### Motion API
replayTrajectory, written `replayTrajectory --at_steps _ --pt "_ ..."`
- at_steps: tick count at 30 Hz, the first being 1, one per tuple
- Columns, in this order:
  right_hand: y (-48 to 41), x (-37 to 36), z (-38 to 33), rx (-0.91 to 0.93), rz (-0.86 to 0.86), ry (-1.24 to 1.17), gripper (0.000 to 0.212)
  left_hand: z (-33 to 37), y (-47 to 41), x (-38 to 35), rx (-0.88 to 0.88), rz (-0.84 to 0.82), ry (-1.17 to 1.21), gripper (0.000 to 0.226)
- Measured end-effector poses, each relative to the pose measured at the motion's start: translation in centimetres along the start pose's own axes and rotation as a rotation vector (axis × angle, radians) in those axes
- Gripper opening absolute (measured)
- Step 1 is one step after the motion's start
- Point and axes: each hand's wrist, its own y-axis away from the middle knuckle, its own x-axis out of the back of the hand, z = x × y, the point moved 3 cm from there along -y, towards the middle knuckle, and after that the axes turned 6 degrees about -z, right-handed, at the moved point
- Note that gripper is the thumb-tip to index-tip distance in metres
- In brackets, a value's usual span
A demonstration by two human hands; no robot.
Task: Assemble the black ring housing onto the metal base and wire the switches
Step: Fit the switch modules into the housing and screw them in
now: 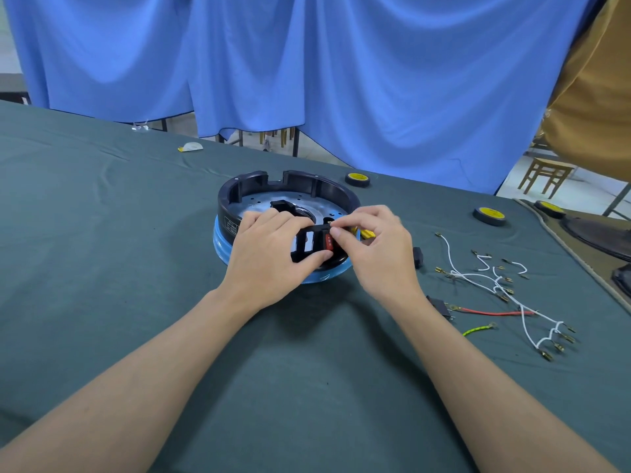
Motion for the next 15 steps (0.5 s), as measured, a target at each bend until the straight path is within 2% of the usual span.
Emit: replayTrajectory --at_steps 3,9,15 --pt "-0.6 0.7 0.0 0.038 -0.082 0.068 0.018 0.0 0.1 0.0 0.0 -0.003 0.004 0.043" --pt "-2.1 0.8 -0.8 0.081 -0.376 0.237 0.023 -0.1 -0.1 0.0 -0.016 0.009 0.015 0.049" --pt "-3.5 0.9 -1.8 0.042 -0.463 0.286 0.02 -0.1 -0.1 -0.1 -0.014 0.014 0.031 0.049"
